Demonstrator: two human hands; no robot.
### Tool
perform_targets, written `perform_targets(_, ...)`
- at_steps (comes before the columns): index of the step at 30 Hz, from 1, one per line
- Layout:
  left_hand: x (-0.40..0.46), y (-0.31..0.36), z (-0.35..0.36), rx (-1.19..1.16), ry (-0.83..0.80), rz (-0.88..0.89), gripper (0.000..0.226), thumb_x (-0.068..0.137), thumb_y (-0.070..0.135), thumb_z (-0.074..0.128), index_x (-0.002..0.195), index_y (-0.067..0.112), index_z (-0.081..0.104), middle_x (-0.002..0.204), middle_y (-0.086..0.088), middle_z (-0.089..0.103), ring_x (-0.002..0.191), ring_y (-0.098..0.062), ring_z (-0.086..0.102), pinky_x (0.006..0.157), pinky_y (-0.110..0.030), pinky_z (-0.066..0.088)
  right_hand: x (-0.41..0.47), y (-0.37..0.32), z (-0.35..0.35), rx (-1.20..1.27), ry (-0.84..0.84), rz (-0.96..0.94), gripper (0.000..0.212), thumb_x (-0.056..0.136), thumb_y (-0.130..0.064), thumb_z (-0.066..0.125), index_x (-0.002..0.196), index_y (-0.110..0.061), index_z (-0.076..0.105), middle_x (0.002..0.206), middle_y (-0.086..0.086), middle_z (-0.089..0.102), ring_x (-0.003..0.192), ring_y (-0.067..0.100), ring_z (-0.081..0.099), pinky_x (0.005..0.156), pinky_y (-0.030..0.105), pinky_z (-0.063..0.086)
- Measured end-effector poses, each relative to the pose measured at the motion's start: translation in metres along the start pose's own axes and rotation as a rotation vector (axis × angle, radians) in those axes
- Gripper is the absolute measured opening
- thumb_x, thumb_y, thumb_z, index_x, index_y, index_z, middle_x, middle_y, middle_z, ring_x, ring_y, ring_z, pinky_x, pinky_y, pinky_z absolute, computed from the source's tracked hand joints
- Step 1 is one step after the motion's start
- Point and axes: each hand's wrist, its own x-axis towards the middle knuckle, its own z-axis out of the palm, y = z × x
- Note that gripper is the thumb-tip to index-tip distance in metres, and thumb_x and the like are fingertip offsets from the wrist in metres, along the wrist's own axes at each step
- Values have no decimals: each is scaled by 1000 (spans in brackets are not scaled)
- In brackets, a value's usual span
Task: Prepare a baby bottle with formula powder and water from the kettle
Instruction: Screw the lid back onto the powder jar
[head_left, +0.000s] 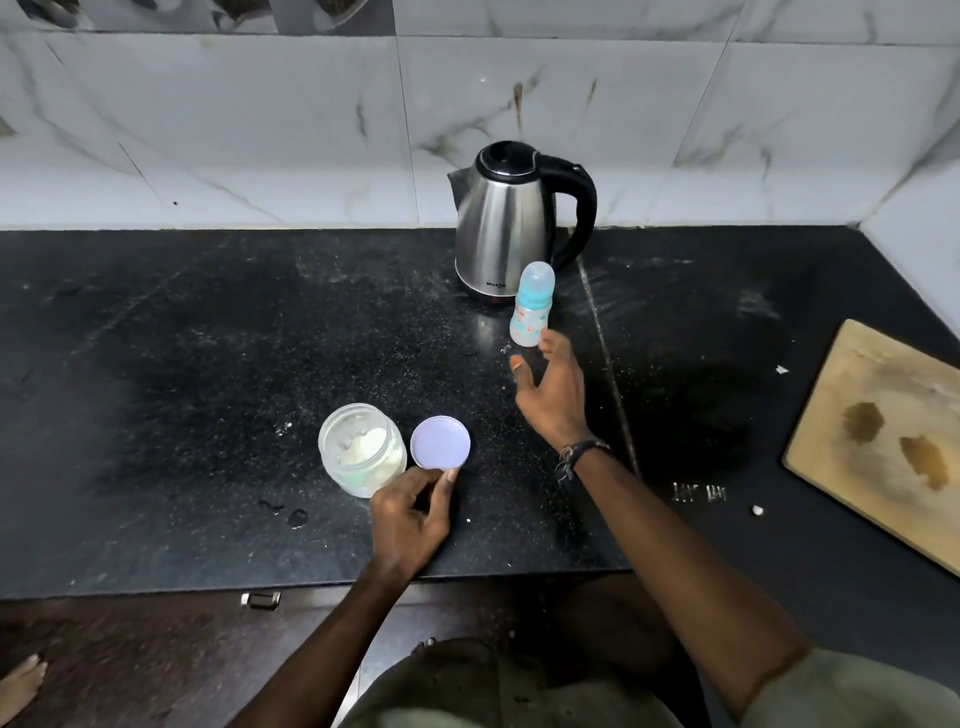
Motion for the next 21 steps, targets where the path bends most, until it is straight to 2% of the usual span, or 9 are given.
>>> perform_targets(2,-2,-1,-4,10,25,4,30,95,28,68,75,7,77,64,0,69,54,-18,60,52,-36,48,-16,-6,6,-35,-118,-87,58,89,-29,71,136,-9,44,135,11,56,122,26,54,106,41,44)
perform_targets(7,-12,4,-22,13,85,-18,29,93,27,70,75,6,77,63,2,70,55,-6,55,56,-13,41,-42,-23,22,-236,-452,-275,80,81,-40,77,145,-13,37,147,8,44,134,28,44,112,43,36)
perform_targets(11,-15,-4,-39,35,121,-87,40,93,35,70,62,9,66,53,5,57,46,-13,48,48,-27,39,-54,-29,39,-446,-611,-352,99,72,-55,79,150,-18,30,153,5,36,138,31,38,111,48,35)
perform_targets(13,-15,-5,-49,54,143,-163,43,89,44,71,63,13,58,53,5,51,46,-16,46,48,-32,40,-57,-30,45,-508,-645,-372,103,71,-57,80,151,-17,29,153,4,36,138,30,37,110,47,33)
perform_targets(15,-14,-4,-58,97,163,-261,45,80,56,73,70,17,51,58,3,51,51,-21,47,52,-37,42,-58,-31,49,-565,-650,-392,102,71,-57,79,151,-16,29,152,5,37,137,29,37,109,45,33)
perform_targets(17,-12,-2,-64,134,196,-341,51,71,64,74,80,21,48,65,1,53,57,-22,48,57,-36,40,-60,-31,51,-619,-643,-412,100,73,-56,78,150,-15,29,150,6,39,136,29,37,108,45,33)
perform_targets(21,-2,0,-66,112,220,-412,78,55,70,80,105,20,48,89,-3,52,76,-22,51,70,-42,47,-58,-29,49,-625,-632,-408,93,79,-51,76,151,-16,29,147,8,40,134,32,38,109,45,35)
